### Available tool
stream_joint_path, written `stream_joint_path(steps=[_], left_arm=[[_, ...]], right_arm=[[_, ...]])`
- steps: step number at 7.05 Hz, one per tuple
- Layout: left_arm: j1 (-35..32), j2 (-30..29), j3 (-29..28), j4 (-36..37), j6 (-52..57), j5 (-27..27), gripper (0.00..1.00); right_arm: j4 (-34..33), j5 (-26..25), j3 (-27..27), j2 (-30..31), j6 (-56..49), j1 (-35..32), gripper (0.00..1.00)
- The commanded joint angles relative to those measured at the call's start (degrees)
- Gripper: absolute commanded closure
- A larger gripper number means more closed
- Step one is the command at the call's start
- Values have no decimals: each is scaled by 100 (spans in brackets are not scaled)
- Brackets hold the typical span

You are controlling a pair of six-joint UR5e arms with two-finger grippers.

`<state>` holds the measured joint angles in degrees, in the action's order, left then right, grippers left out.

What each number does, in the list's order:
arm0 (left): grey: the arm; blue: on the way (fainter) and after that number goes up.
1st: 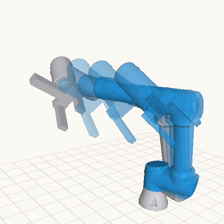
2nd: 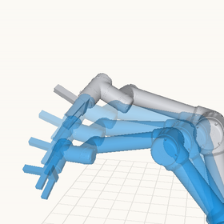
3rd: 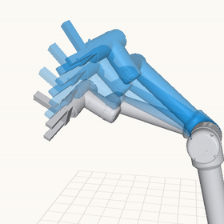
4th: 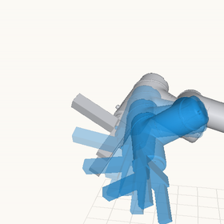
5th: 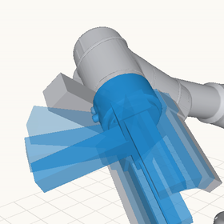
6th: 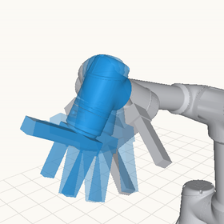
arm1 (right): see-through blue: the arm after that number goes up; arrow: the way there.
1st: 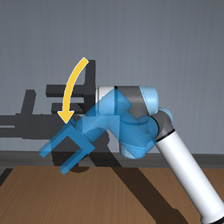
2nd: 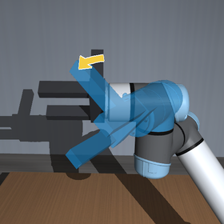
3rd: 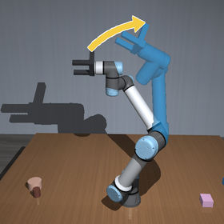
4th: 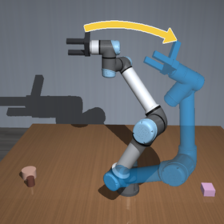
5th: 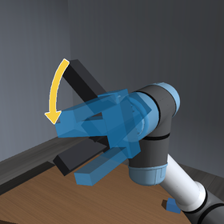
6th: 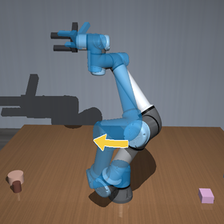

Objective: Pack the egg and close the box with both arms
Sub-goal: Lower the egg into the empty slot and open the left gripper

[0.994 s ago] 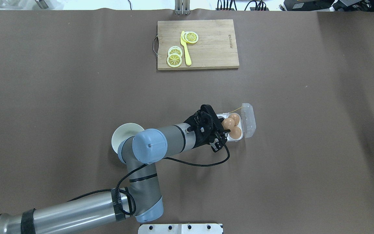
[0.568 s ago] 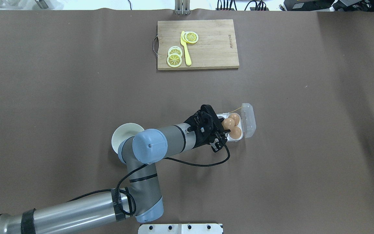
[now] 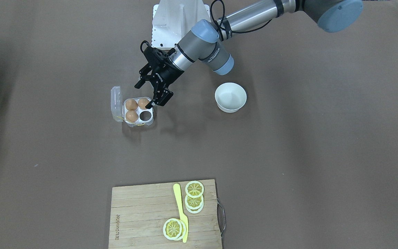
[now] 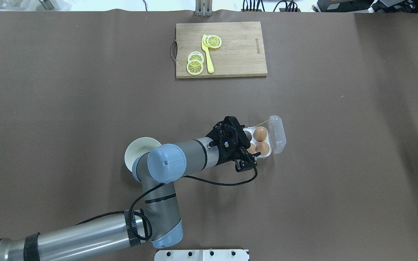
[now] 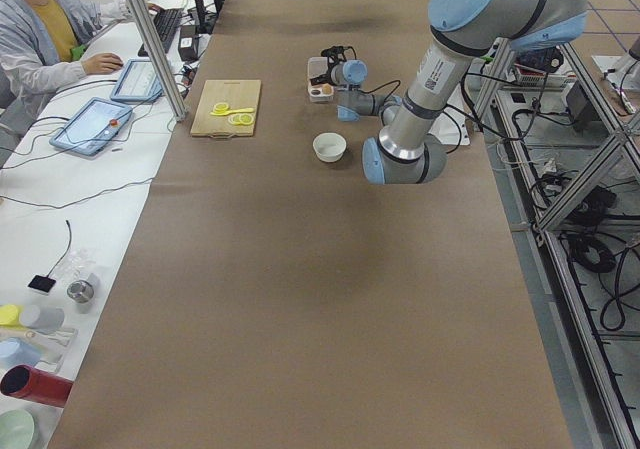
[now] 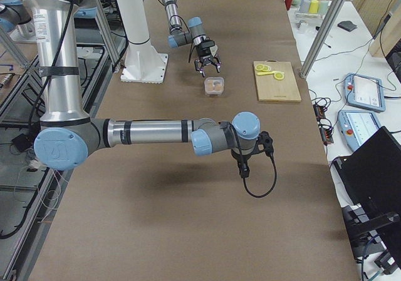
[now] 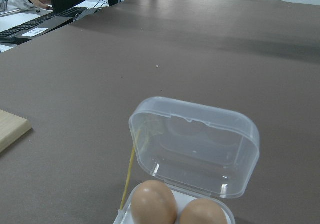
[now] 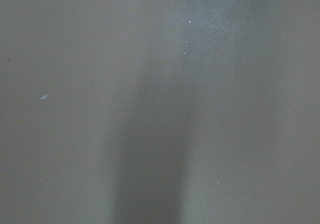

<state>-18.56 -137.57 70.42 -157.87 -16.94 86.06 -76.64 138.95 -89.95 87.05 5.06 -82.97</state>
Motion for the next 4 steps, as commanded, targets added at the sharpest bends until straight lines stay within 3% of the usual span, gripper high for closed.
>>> stream_joint_path(steps=[1,2,3,4], left_arm=[[-16,-33,120,71,-29,-80,1],[-43,1,269,428,-438,-229,1],[-121,71,706,1320,-1182,-239,1],[-218,498,1772,2808,-1755,-231,1]], right_arm=[[0,0,-5,-4,-5,0,0],[0,0,-5,-12,3,0,0],[0,-17,-5,-30,21,0,0],[0,-26,3,-82,134,0,0]])
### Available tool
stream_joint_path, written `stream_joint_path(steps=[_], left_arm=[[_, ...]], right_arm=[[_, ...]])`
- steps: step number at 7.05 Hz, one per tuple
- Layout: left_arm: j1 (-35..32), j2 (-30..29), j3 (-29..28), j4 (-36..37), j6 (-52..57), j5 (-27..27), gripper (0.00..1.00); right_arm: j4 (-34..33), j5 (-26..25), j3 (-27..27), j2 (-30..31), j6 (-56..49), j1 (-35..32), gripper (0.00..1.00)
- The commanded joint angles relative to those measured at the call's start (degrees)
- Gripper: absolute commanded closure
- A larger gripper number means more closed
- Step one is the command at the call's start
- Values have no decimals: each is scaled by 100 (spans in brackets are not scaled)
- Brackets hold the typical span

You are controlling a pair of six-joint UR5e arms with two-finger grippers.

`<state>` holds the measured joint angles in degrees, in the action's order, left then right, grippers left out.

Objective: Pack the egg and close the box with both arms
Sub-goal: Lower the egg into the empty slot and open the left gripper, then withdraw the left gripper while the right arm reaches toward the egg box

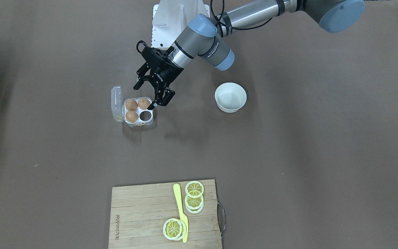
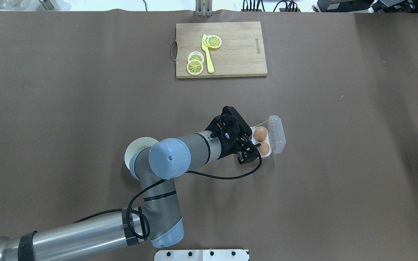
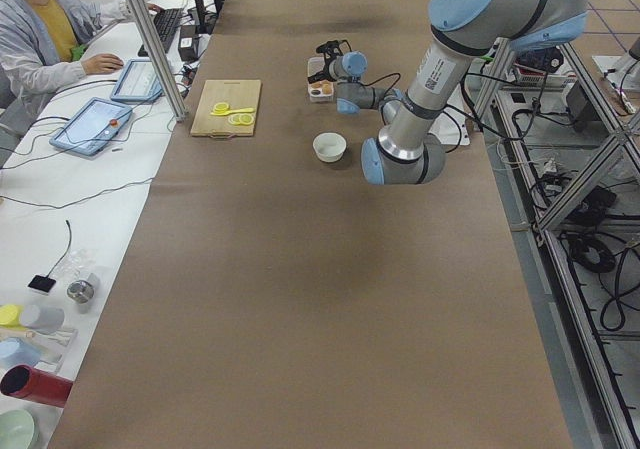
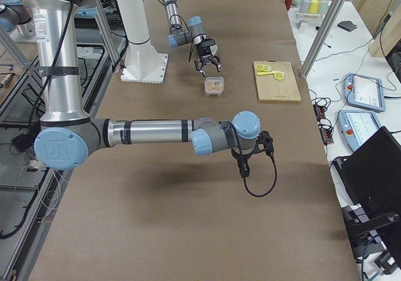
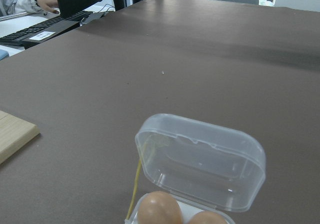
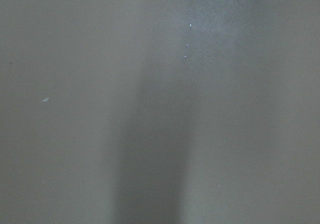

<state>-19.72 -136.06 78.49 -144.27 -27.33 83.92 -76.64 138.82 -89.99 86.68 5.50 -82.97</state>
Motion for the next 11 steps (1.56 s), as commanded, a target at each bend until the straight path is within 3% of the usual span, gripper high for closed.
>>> stream_joint_path(steps=[1,2,3,6,7,8,9,10,11], left_arm=[[-372,709,2202,3307,-1235,45,1],[-896,825,2832,5031,-1396,611,1],[-1746,940,2908,5675,-1346,1721,1],[-3594,2421,2778,5726,-1389,3564,1],[-4139,2661,2595,5734,-1354,4031,1],[-4615,2907,2462,5717,-1311,4575,1],[-5124,3023,2400,5734,-1293,4928,1],[-5390,3033,2217,5734,-1293,5384,1],[-5480,3111,2171,5726,-1293,5476,1]], right_arm=[[0,-39,-1,-124,162,52,0],[0,-161,-1,-247,415,183,0],[8,-345,-1,-387,609,376,0],[9,-766,-149,-871,1635,1350,1],[9,-908,-429,-942,2170,1736,9],[0,-996,-736,-951,2801,2184,43],[0,-1014,-905,-951,3260,2563,99],[0,-1006,-1028,-960,3439,2836,100],[0,-1023,-1247,-1056,3971,3204,100]])
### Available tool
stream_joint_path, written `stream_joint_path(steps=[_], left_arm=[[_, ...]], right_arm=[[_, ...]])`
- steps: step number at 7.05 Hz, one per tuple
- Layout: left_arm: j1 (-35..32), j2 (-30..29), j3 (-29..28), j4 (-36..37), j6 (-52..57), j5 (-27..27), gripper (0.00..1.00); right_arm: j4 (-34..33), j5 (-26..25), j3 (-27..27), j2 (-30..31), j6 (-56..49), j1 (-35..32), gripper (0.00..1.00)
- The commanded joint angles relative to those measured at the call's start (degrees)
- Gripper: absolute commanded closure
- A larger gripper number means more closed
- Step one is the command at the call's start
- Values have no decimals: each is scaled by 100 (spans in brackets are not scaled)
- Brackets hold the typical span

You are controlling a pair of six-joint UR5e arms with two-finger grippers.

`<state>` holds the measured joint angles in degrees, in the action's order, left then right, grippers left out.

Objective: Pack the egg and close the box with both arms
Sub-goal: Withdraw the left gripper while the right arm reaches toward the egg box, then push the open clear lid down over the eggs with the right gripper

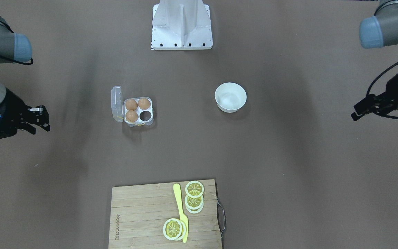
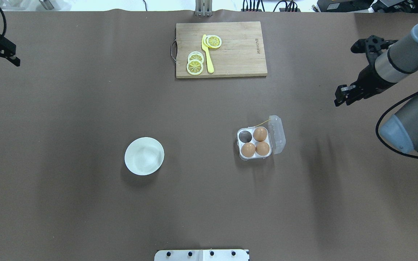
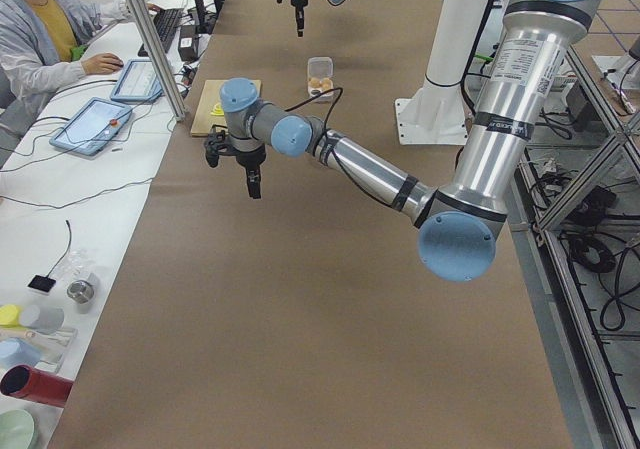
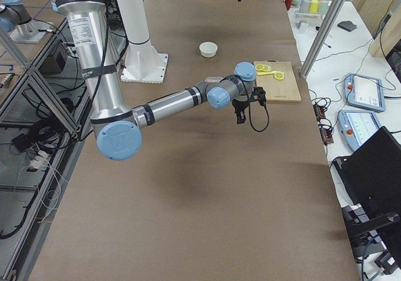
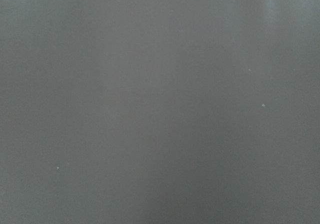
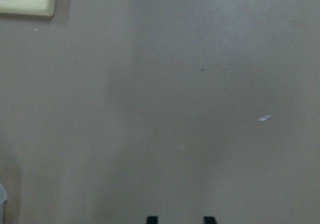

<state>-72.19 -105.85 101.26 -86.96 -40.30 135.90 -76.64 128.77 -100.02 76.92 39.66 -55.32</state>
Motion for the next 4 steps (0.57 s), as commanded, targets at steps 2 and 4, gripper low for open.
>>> stream_joint_path(steps=[2,4], left_arm=[[-357,118,-72,3,4,297,1],[-366,126,-98,3,13,288,1]], right_arm=[[0,-323,-273,-571,1514,1124,100],[-27,-589,-203,-1132,2217,1627,100]])
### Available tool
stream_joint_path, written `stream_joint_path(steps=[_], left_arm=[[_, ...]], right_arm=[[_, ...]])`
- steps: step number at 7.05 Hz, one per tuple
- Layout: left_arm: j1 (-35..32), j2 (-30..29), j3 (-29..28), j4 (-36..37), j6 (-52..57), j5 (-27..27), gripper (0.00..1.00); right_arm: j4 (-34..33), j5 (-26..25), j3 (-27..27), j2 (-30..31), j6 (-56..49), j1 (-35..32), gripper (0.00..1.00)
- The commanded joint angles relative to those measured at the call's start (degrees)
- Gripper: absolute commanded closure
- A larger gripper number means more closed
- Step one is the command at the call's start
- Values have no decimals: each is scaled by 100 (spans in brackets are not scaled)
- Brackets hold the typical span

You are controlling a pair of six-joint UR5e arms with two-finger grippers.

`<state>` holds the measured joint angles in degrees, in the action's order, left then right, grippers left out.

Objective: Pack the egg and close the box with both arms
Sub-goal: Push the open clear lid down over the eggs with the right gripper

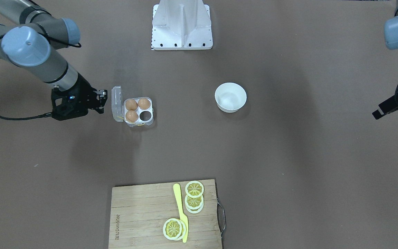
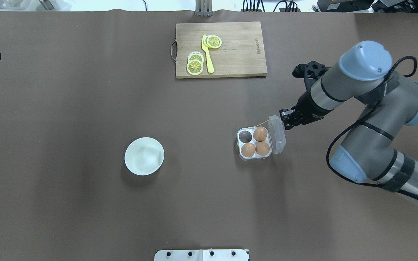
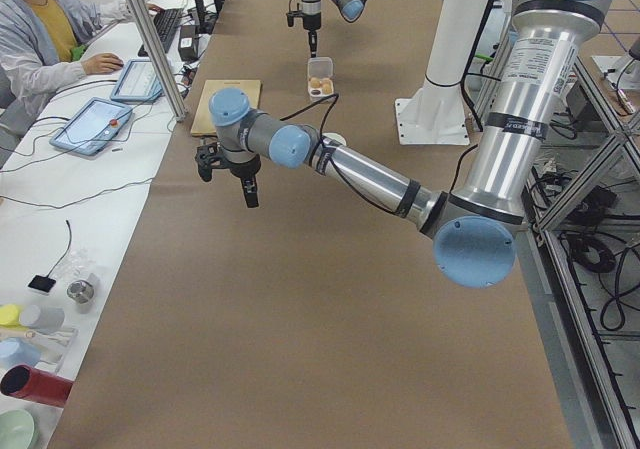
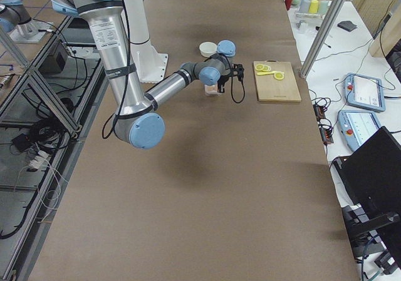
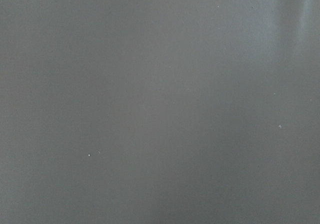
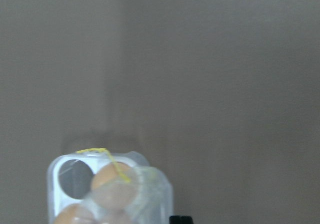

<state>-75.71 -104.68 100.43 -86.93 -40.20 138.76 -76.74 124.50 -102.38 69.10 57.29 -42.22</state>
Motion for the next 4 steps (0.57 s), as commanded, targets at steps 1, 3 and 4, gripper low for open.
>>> stream_joint_path(steps=[1,3,4], left_arm=[[-14,9,-24,0,3,2,1],[-23,9,-155,-17,3,-7,1],[-93,9,-121,-35,3,11,1]], right_arm=[[-60,-303,52,-579,676,424,100],[-86,-269,43,-591,582,242,100],[-112,-121,43,-538,564,-82,100]])
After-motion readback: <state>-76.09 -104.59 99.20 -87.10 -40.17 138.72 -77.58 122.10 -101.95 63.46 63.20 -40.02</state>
